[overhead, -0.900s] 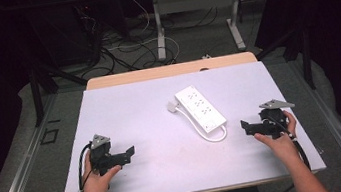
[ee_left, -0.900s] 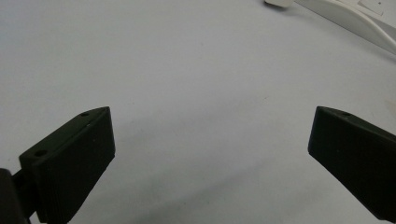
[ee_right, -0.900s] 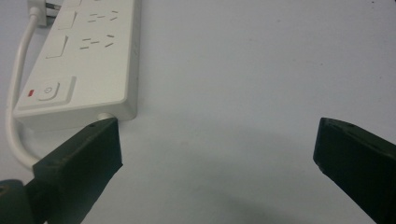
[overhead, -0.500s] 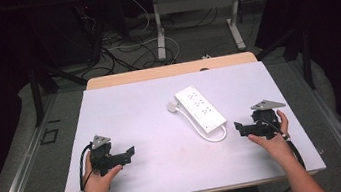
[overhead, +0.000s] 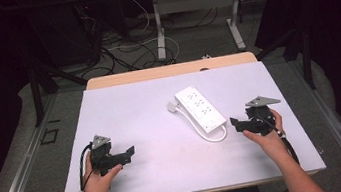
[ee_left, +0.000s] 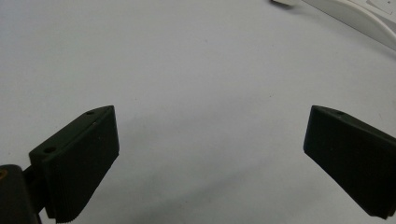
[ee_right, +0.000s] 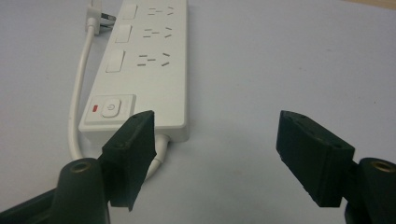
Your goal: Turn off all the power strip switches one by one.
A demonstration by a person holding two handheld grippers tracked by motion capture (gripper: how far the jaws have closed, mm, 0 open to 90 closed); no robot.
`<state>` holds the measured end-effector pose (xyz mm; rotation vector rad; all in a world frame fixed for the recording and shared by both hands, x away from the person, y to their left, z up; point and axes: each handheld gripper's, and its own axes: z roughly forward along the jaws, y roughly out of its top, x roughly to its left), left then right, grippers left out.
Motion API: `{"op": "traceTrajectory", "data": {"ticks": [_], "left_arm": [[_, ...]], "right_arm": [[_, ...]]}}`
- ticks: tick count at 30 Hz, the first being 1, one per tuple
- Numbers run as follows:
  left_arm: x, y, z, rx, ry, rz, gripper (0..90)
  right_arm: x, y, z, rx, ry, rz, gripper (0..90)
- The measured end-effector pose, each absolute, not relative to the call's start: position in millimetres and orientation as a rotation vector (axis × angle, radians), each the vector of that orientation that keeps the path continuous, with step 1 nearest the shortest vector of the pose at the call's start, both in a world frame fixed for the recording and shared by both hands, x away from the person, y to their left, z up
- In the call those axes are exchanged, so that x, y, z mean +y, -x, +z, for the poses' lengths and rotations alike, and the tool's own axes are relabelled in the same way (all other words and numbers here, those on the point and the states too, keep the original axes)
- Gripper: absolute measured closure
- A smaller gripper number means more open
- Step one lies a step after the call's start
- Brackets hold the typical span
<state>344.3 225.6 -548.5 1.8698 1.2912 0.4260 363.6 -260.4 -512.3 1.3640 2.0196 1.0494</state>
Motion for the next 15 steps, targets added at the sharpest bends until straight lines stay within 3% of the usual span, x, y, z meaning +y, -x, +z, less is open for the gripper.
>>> {"op": "traceTrajectory", "data": {"ticks": [15], "left_arm": [[226,-344,-548,1.294,-1.87,0.416,3.6]], "right_arm": [[-235,-381,-505,2.091,-1.324,1.052,44.7]]}}
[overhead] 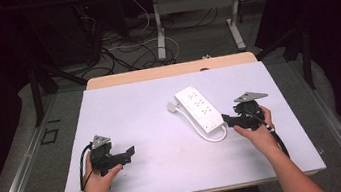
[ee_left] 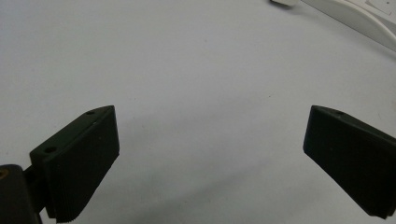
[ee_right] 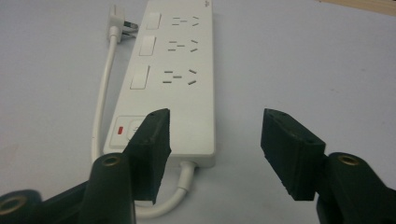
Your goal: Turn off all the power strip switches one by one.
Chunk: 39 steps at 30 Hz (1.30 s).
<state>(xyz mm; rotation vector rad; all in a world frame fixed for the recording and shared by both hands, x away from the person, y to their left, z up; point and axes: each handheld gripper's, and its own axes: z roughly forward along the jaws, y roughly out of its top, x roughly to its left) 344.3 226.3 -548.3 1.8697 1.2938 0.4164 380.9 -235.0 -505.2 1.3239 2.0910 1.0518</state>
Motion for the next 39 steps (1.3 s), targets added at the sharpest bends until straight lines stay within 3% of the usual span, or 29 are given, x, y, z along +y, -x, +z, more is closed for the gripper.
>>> {"op": "traceTrajectory", "data": {"ticks": [8,19,39], "left_arm": [[227,-344,-548,1.292,-1.865,0.423,3.6],[228,-345,-549,1.301,-1.858,0.419,4.0],[229,-345,-549,1.309,-1.851,0.42,4.7]], "right_arm": [[-220,-388,-507,2.139,-1.301,1.049,52.5],[-204,-393,-510,2.205,-1.277,1.004,69.7],[-192,-401,-518,2.284,-1.281,0.932,90.0]]}}
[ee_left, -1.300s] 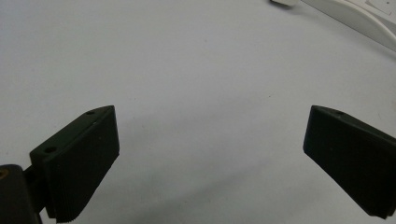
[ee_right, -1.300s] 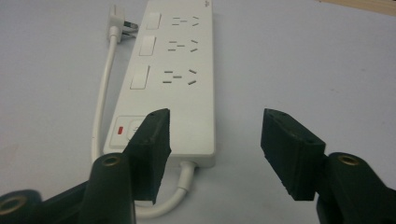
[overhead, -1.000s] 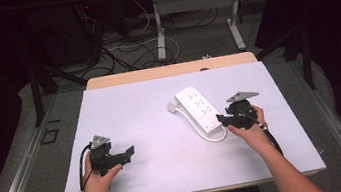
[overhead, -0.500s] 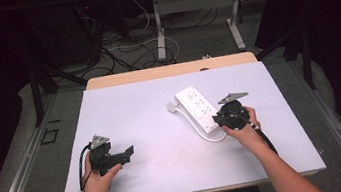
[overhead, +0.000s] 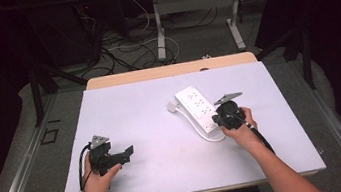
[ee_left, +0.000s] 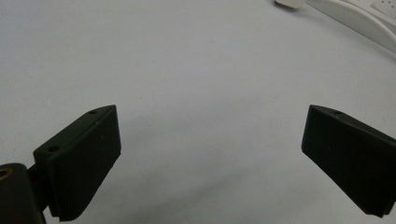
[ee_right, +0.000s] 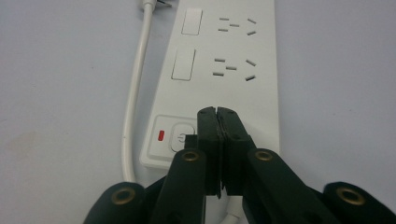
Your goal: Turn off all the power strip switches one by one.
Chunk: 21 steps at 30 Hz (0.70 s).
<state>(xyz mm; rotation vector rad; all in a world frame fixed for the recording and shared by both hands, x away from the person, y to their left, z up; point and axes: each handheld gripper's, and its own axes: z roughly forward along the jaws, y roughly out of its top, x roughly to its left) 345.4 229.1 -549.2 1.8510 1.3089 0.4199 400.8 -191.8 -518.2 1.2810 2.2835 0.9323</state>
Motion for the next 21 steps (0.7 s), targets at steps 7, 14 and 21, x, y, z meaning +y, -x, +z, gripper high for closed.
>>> {"op": "traceTrajectory", "data": {"ticks": [7,14,21], "left_arm": [[230,-345,-549,1.309,-1.851,0.425,4.7],[230,-346,-549,1.309,-1.856,0.425,4.9],[229,-346,-549,1.31,-1.851,0.424,4.9]], "right_arm": [[-188,-403,-522,2.307,-1.279,0.911,90.0],[-185,-404,-524,2.327,-1.262,0.918,90.0],[-178,-403,-525,2.344,-1.245,0.917,90.0]]}}
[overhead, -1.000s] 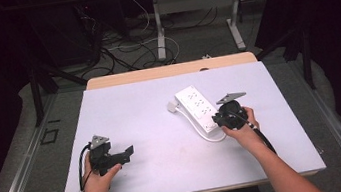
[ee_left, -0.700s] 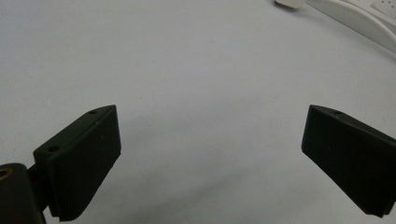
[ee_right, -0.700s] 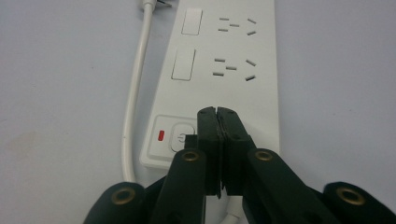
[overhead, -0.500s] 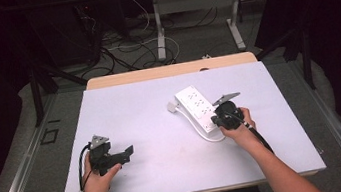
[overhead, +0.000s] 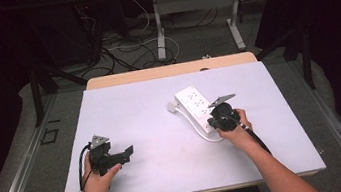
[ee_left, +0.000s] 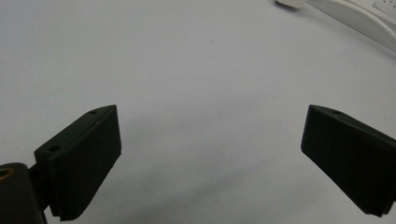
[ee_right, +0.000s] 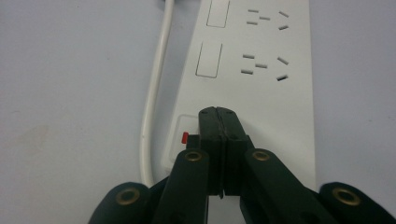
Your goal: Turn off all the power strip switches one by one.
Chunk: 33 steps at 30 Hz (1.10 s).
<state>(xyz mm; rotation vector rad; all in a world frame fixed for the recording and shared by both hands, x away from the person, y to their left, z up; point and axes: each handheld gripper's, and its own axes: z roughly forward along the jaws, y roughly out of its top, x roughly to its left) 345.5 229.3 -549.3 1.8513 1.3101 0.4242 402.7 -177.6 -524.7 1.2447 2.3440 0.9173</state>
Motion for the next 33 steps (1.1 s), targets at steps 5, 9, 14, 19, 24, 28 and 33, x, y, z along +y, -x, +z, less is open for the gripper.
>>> {"op": "traceTrajectory", "data": {"ticks": [5,9,14,19,24,28,33], "left_arm": [[230.3,-345.5,-548.7,1.31,-1.858,0.424,4.9],[230.4,-345.2,-548.7,1.315,-1.851,0.429,5.0],[230.0,-345.1,-548.6,1.313,-1.857,0.424,5.1],[229.5,-345.4,-549.1,1.311,-1.85,0.431,5.1],[229.2,-345.6,-549.4,1.313,-1.855,0.429,5.1],[229.2,-345.7,-549.2,1.312,-1.854,0.43,5.1],[230.0,-345.9,-549.3,1.315,-1.854,0.43,5.1]], "right_arm": [[-176.8,-404.2,-525.6,2.363,-1.248,0.914,90.0],[-176.5,-404.4,-526.2,2.378,-1.264,0.915,90.0],[-176.7,-404.4,-526.7,2.372,-1.252,0.909,90.0],[-177.9,-406.1,-527.0,2.373,-1.264,0.919,90.0],[-178.5,-406.0,-528.6,2.376,-1.25,0.931,90.0],[-180.2,-405.5,-528.9,2.367,-1.264,0.945,90.0],[-181.1,-405.6,-526.2,2.357,-1.268,0.944,90.0]]}}
